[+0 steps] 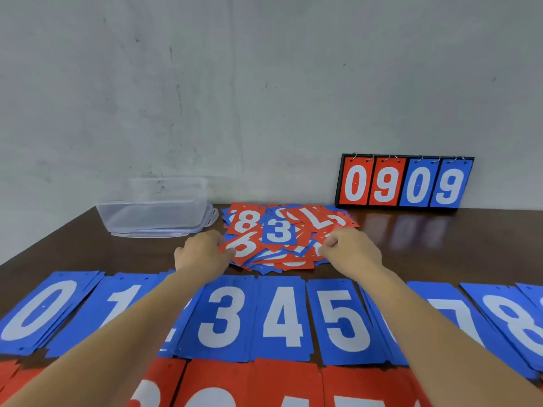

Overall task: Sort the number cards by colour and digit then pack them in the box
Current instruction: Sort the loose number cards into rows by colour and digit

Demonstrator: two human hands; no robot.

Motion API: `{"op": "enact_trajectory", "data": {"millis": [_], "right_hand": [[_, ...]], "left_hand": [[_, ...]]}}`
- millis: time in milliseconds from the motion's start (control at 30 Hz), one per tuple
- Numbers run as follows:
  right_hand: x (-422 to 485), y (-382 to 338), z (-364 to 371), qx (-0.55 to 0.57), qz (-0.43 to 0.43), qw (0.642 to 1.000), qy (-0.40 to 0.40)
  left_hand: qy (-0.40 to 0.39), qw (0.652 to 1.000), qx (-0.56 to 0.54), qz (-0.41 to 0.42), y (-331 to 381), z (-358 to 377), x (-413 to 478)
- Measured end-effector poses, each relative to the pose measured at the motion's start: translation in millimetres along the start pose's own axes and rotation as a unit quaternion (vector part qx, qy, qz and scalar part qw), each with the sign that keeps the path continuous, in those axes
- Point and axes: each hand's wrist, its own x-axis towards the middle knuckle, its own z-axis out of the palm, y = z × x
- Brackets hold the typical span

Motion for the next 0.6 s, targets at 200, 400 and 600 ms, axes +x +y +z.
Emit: {"op": "enact_trajectory", "data": {"millis": [200, 400, 600], "right_hand": [[32.2, -22.6, 27.1, 0.033, 0.032, 0.999, 0.007], [57.7, -52.0, 53.7, 0.091, 0.033, 0.995, 0.005], [73.9, -71.7, 77.7, 0.008, 0.057, 0.998, -0.012]], "left_hand": [[0.005, 1.000, -0.027, 0.005, 4.0, 15.5, 15.3], [0.020, 0.997, -0.070, -0.014, -2.0, 22.6, 24.5], [0.022, 0.994, -0.101, -0.031, -18.9, 24.1, 32.3]]}}
